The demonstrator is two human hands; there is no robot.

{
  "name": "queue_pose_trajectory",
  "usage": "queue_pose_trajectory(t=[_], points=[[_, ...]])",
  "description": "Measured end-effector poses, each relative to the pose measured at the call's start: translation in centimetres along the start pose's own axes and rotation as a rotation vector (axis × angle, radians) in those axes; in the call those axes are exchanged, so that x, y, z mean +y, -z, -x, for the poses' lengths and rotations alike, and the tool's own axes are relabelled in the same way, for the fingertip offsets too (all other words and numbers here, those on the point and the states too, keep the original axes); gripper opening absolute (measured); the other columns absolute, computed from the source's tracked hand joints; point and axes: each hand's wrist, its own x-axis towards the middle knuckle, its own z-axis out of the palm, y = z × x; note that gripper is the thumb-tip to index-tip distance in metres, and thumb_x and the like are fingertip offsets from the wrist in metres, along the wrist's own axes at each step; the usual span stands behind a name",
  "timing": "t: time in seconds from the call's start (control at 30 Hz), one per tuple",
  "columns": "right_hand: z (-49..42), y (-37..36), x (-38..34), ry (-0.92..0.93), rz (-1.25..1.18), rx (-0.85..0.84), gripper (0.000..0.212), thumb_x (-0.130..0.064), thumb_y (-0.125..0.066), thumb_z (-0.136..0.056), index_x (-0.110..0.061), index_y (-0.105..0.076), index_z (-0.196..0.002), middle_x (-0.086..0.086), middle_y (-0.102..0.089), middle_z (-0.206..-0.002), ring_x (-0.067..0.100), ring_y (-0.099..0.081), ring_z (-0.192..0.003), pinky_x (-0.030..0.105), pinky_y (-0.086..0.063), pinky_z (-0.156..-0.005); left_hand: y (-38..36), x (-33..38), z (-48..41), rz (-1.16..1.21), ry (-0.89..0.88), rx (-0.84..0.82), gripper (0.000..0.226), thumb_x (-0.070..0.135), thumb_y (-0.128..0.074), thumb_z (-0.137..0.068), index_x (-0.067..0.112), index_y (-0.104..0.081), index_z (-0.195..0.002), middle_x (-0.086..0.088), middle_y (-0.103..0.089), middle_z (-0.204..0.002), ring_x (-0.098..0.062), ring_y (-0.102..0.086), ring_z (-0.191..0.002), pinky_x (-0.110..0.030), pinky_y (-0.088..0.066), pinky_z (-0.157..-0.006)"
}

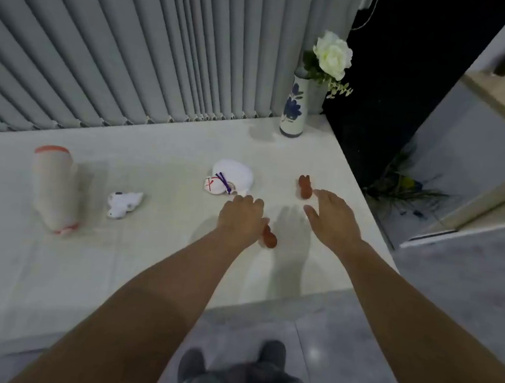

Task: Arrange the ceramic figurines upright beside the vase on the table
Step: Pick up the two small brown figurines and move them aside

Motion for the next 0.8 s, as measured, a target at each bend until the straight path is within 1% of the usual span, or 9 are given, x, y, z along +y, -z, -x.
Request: queue_pose_trajectory(t=[0.1,0.13,0.27,0.37,0.47,0.57,0.63,0.7,0.8], points=[[-1.2,-0.7,1.8,-0.009,-0.007,-0.041,0.046,-0.033,-0.048,-0.098,-0.007,-0.047,-0.136,0.014,-0.055,-0.137,0.031,-0.051,-0.125,0.037,-0.036,-0.106,-1.2,1.7,-0.6,0.005,0.157,-0.044,0.041,0.044,-0.043,-0.097,0.01,-0.048,-0.118,-0.014,-0.065,-0.114,-0.033,-0.059,-0.108,-0.037,-0.039,-0.076],[-1.5,-0.8,2.1,-0.018,-0.015,-0.074,0.047,-0.033,-0.048,-0.098,-0.008,-0.046,-0.137,0.014,-0.054,-0.138,0.031,-0.051,-0.126,0.038,-0.036,-0.107,-1.6,2.1,-0.8,0.028,0.203,-0.064,0.042,0.047,-0.044,-0.096,0.01,-0.047,-0.117,-0.013,-0.067,-0.112,-0.034,-0.06,-0.106,-0.036,-0.037,-0.074],[-2.8,-2.1,3.5,-0.021,-0.022,-0.111,0.047,-0.033,-0.046,-0.098,-0.009,-0.045,-0.138,0.013,-0.054,-0.137,0.031,-0.051,-0.125,0.039,-0.037,-0.106,-3.4,3.5,-1.5,0.057,0.321,-0.136,0.053,0.057,-0.048,-0.09,0.012,-0.041,-0.117,-0.01,-0.069,-0.109,-0.033,-0.064,-0.104,-0.036,-0.035,-0.073],[-4.0,-3.2,3.9,0.006,0.014,-0.066,0.042,-0.032,-0.049,-0.097,-0.007,-0.049,-0.131,0.014,-0.06,-0.126,0.031,-0.058,-0.113,0.039,-0.044,-0.097,-4.2,3.8,-2.1,0.092,0.391,-0.178,0.06,0.06,-0.054,-0.086,0.013,-0.037,-0.119,-0.01,-0.066,-0.111,-0.033,-0.064,-0.105,-0.036,-0.035,-0.074],[-5.4,-4.1,3.5,0.023,0.037,-0.002,0.038,-0.033,-0.052,-0.095,-0.006,-0.052,-0.123,0.014,-0.064,-0.113,0.032,-0.061,-0.101,0.039,-0.046,-0.086,-4.1,4.0,-2.8,0.182,0.454,-0.224,0.056,0.047,-0.062,-0.084,0.012,-0.035,-0.119,-0.011,-0.063,-0.115,-0.035,-0.062,-0.108,-0.036,-0.039,-0.076],[-6.7,-4.6,3.0,-0.021,0.056,-0.007,0.04,-0.037,-0.051,-0.094,-0.007,-0.05,-0.121,0.013,-0.063,-0.11,0.032,-0.06,-0.099,0.041,-0.046,-0.082,-3.7,4.0,-3.5,0.268,0.496,-0.259,0.051,0.028,-0.063,-0.084,0.01,-0.034,-0.121,-0.014,-0.06,-0.117,-0.037,-0.06,-0.109,-0.035,-0.04,-0.075],[-7.5,-5.1,2.7,-0.041,0.086,-0.007,0.042,-0.039,-0.051,-0.094,-0.007,-0.048,-0.121,0.014,-0.063,-0.11,0.032,-0.06,-0.099,0.042,-0.046,-0.08,-3.4,3.9,-3.8,0.292,0.493,-0.245,0.05,0.024,-0.06,-0.085,0.009,-0.033,-0.125,-0.014,-0.059,-0.117,-0.037,-0.06,-0.108,-0.035,-0.04,-0.074],[-8.4,-5.5,2.6,-0.058,0.111,-0.002,0.039,-0.038,-0.052,-0.094,-0.007,-0.048,-0.117,0.013,-0.063,-0.107,0.032,-0.06,-0.097,0.041,-0.044,-0.076,-3.1,3.4,-4.2,0.303,0.486,-0.205,0.051,0.025,-0.057,-0.087,0.008,-0.032,-0.129,-0.014,-0.06,-0.117,-0.038,-0.06,-0.107,-0.035,-0.04,-0.073],[-9.3,-6.1,2.4,-0.088,0.123,0.032,0.028,-0.033,-0.053,-0.094,-0.009,-0.047,-0.108,0.01,-0.063,-0.097,0.027,-0.057,-0.084,0.036,-0.036,-0.069,-2.9,2.8,-5.0,0.344,0.466,-0.146,0.047,0.023,-0.055,-0.088,0.008,-0.035,-0.127,-0.015,-0.06,-0.113,-0.039,-0.06,-0.104,-0.035,-0.04,-0.073]])
